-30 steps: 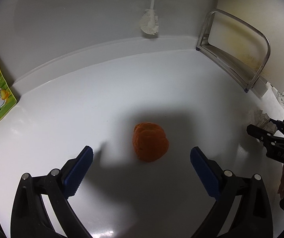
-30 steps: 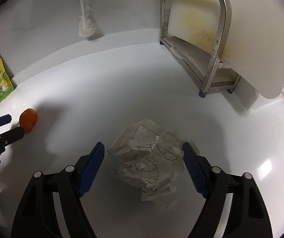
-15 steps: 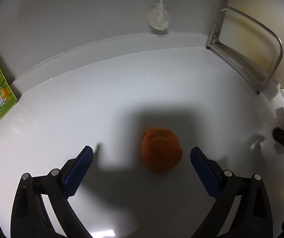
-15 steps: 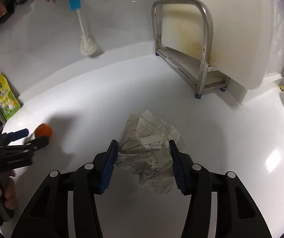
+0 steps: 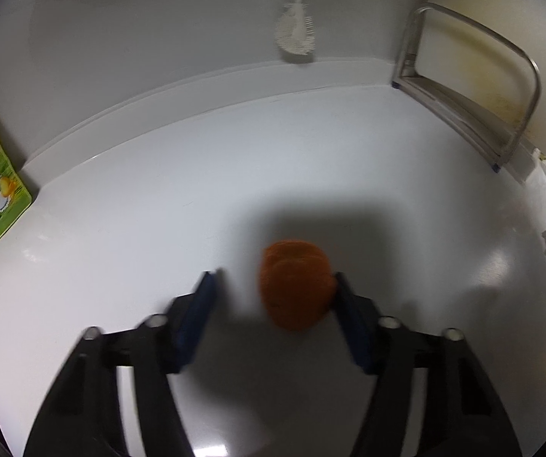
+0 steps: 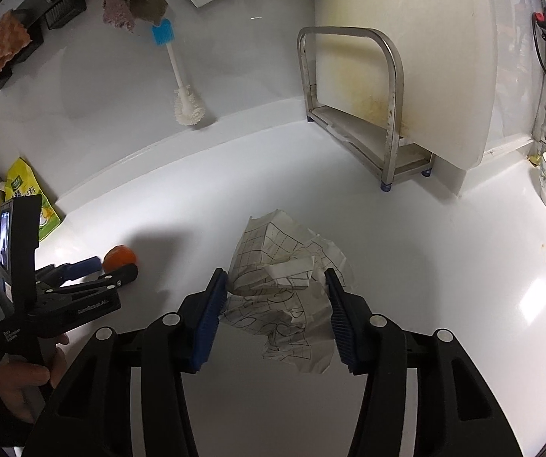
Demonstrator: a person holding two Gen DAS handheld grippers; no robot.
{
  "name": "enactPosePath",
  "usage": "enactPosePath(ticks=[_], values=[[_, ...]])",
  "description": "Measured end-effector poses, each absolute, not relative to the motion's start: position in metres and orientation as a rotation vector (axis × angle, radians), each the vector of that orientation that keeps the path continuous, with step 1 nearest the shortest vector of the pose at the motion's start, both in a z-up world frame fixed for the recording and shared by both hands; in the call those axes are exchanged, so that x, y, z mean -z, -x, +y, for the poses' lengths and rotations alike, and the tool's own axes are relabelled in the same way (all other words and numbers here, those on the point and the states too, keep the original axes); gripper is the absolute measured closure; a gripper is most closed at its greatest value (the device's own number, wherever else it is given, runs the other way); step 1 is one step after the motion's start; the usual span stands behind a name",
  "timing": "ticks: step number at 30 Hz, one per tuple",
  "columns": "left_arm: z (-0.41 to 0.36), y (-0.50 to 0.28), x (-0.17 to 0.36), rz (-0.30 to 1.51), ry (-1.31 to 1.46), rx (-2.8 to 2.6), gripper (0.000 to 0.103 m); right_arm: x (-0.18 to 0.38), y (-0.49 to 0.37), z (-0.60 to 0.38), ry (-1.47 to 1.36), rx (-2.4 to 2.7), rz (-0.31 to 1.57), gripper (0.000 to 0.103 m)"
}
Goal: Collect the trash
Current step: 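Grasp the orange with the left tool while the right tool holds the paper, then carry the orange and paper over the basket with both tools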
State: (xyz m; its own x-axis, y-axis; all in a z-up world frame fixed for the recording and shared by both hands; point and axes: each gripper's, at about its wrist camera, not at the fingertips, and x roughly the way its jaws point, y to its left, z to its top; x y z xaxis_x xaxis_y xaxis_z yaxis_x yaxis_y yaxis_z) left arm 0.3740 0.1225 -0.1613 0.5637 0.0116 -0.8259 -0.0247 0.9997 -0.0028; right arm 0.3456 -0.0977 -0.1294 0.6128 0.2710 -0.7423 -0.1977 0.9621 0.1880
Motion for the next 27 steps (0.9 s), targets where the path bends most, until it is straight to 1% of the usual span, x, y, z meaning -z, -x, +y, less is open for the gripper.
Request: enactPosePath(ticks=[1, 2, 6, 11, 17, 27], values=[[0.121, -0.373, 0.160, 0.973, 0.019, -0.002, 0.064, 0.129, -0.344, -0.098, -0.094, -0.269, 0.872, 0.053], [0.120, -0.373, 0.159, 0.976, 0.020, 0.015, 0.069, 0.129, -0.342, -0.098, -0.098, -0.267, 0.874, 0.053], [0.121, -0.368, 0.157, 0.990, 0.039, 0.048, 0.077, 0.131, -0.331, -0.098, -0.113, -0.259, 0.891, 0.053], [0.129, -0.356, 0.152, 0.998, 0.051, 0.065, 0.077, 0.131, -0.314, -0.097, -0.144, -0.245, 0.898, 0.053], [0.130, -0.334, 0.142, 0.976, -0.004, 0.088, 0.077, 0.125, -0.282, -0.096, -0.186, -0.218, 0.901, 0.053], [0.115, -0.286, 0.111, 0.944, -0.052, 0.173, 0.077, 0.111, -0.222, -0.106, -0.245, -0.140, 0.904, 0.053]])
